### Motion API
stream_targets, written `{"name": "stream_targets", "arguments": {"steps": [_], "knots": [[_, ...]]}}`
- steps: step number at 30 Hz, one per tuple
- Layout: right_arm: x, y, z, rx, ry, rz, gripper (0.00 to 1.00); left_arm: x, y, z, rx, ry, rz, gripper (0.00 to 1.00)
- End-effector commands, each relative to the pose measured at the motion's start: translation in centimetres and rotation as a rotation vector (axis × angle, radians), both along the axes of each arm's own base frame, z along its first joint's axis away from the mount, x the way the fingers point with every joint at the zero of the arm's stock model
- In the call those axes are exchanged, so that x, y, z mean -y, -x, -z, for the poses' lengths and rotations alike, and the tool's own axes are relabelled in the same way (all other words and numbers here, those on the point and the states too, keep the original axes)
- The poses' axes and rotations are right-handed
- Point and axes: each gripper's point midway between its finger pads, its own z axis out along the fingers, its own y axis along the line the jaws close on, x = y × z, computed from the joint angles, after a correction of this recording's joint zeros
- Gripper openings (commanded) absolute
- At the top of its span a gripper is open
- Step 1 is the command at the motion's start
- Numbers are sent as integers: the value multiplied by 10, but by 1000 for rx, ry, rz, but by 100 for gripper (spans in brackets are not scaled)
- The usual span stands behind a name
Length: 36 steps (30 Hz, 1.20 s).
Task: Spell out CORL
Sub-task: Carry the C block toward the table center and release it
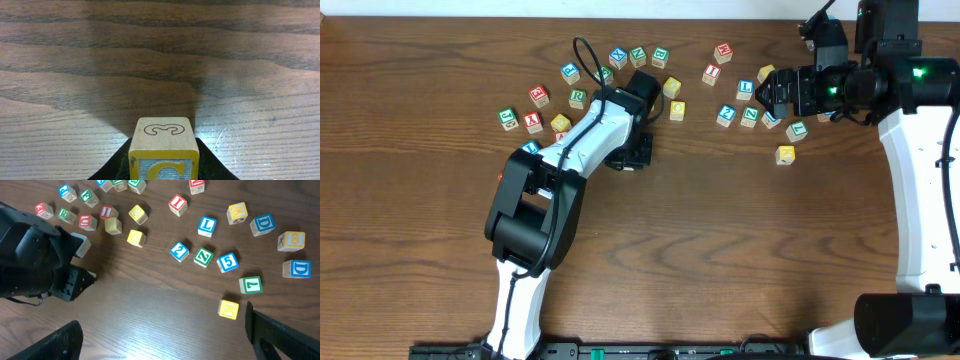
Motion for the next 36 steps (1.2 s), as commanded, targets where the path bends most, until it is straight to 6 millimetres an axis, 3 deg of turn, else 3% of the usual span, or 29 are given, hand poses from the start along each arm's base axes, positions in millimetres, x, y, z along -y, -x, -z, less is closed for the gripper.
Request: {"name": "stream_targets", "arguments": {"steps": [1, 10, 36], "knots": [[-1, -2, -9, 24, -4, -9, 99, -7, 2, 3, -5, -17, -52, 28], [-1, -2, -9, 24, -4, -10, 99, -19, -1, 3, 23, -89, -54, 28], [-1, -2, -9, 24, -4, -9, 99, -8, 7, 5, -25, -23, -39, 29]]}}
